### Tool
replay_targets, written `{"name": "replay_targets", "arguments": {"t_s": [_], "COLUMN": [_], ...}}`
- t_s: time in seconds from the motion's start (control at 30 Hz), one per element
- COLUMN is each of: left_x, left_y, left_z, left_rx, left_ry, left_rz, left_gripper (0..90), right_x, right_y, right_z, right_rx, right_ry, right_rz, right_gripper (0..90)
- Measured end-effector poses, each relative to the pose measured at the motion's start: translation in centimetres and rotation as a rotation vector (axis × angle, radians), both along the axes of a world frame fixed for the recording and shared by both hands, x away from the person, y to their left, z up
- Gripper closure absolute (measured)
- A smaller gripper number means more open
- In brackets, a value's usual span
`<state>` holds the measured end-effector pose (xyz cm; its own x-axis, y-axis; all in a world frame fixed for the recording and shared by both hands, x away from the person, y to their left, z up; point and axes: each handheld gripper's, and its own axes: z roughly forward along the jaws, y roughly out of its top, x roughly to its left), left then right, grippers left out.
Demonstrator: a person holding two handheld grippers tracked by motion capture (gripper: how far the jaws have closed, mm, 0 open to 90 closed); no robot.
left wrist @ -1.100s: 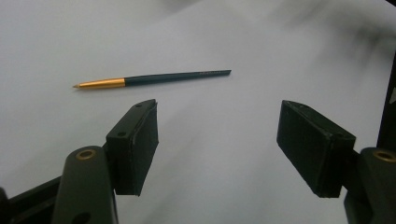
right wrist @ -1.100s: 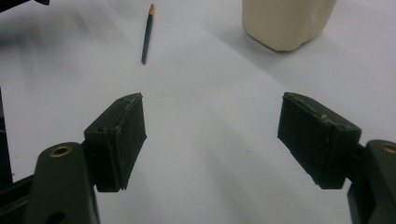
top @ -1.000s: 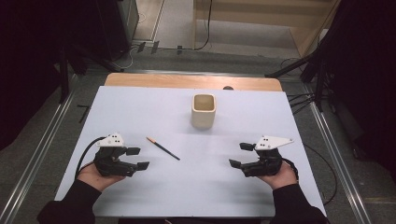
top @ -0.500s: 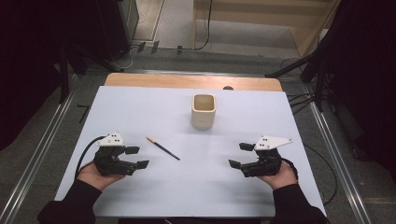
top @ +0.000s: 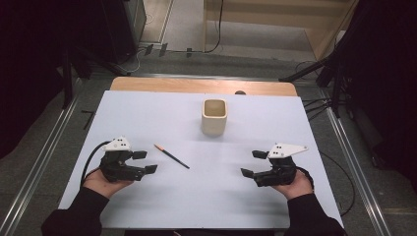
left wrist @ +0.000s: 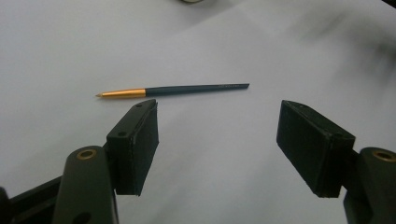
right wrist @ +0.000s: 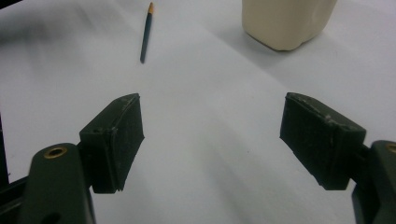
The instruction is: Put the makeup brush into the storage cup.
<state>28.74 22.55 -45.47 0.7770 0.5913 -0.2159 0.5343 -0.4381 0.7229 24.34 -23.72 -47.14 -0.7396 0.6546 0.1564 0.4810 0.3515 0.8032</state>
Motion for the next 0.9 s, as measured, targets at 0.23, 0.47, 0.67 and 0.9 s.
{"name": "replay_targets", "arguments": {"t_s": [0.23, 0.47, 0.67, 0.9], "left_x": [0.7, 1.6, 2.2, 3.2], "left_y": [-0.3, -0.4, -0.6, -1.2], "left_z": [0.1, 0.3, 0.5, 0.7], "left_rx": [-0.005, -0.021, -0.024, -0.015], "left_ry": [-0.004, -0.006, -0.014, -0.034], "left_rz": [0.003, 0.011, 0.016, 0.019], "left_gripper": [29.9, 29.8, 29.5, 29.3], "right_x": [0.0, 0.0, 0.0, 0.0], "right_y": [0.0, 0.0, 0.0, 0.0], "right_z": [0.0, 0.0, -0.1, -0.1], "right_rx": [0.001, -0.003, -0.003, -0.004], "right_ry": [0.000, -0.001, 0.000, 0.001], "right_rz": [0.003, 0.007, 0.005, 0.006], "right_gripper": [22.3, 22.3, 22.3, 22.3]}}
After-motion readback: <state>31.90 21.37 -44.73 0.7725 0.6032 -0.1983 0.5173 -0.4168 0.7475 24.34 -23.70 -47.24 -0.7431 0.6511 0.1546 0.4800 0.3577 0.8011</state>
